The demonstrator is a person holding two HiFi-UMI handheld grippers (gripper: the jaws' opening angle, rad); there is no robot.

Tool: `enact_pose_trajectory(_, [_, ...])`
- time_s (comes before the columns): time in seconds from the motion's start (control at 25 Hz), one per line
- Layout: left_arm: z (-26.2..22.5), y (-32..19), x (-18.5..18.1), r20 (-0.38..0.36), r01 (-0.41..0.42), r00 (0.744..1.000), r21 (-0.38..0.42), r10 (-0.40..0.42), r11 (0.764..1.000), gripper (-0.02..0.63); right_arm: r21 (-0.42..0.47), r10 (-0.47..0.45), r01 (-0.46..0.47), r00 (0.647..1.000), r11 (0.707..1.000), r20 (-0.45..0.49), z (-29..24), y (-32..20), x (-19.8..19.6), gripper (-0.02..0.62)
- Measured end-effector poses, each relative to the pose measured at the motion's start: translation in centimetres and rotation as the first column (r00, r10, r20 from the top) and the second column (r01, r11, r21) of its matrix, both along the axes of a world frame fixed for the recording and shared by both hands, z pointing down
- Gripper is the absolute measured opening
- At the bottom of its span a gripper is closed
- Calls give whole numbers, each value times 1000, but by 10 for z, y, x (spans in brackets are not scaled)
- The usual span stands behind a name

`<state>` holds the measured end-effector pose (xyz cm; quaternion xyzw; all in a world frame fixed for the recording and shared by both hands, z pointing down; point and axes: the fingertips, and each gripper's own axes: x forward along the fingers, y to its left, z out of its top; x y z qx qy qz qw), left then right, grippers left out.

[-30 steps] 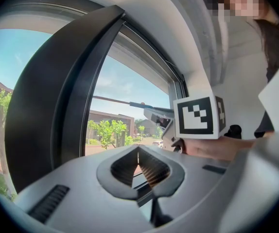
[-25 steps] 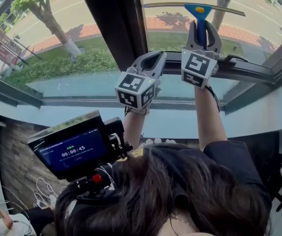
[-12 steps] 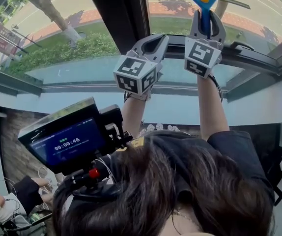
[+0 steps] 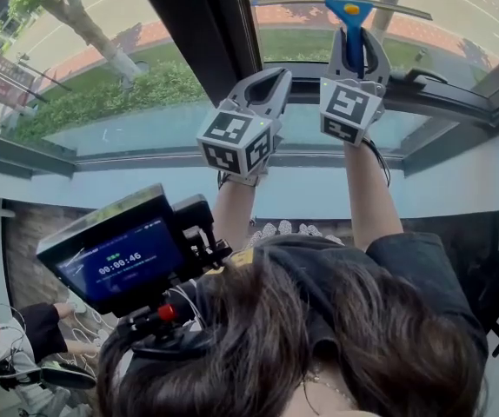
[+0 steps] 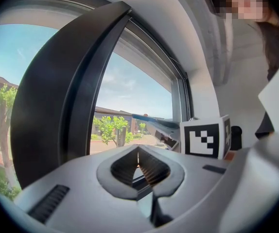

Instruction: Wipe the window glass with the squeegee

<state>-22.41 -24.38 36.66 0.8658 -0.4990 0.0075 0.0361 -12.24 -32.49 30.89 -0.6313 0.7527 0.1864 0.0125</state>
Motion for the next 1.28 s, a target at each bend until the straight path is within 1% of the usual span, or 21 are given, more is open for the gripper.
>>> enact_pose_trajectory(0.2, [5, 1, -3, -7, 6, 1000, -5, -6, 1000, 2, -35, 10, -10, 1000, 999, 9, 10, 6, -1, 141])
enact_pose_trajectory(0.4, [15, -7, 0, -15, -6, 1000, -20, 6, 1000, 2, -36, -2, 1, 1000, 999, -26, 31, -4, -3, 141])
enact_pose_trajectory(0.56, [27, -19, 1, -17, -18, 1000, -32, 18, 999, 2, -67, -1, 1, 1000, 998, -3, 52, -16, -4, 141])
enact_pose_trajectory(0.8, [34, -24, -2, -18, -17, 1000, -44, 16, 999, 2, -133, 12, -13, 1000, 991, -11, 82, -21, -1, 140])
enact_pose_trajectory(0.96, [39, -21, 0, -10, -28, 1000, -56, 28, 998, 2, -143, 5, -4, 1000, 990, 6, 92, -18, -1, 141])
enact_pose_trajectory(1.16, [47, -16, 0, -5, -32, 999, -78, 31, 996, 2, -167, 11, -10, 1000, 986, 5, 103, -13, 1, 141])
enact_pose_trajectory(1.28, [47, -16, -1, -7, -37, 999, -78, 36, 996, 3, -163, 4, 1, 999, 987, 32, 109, -12, 1, 140])
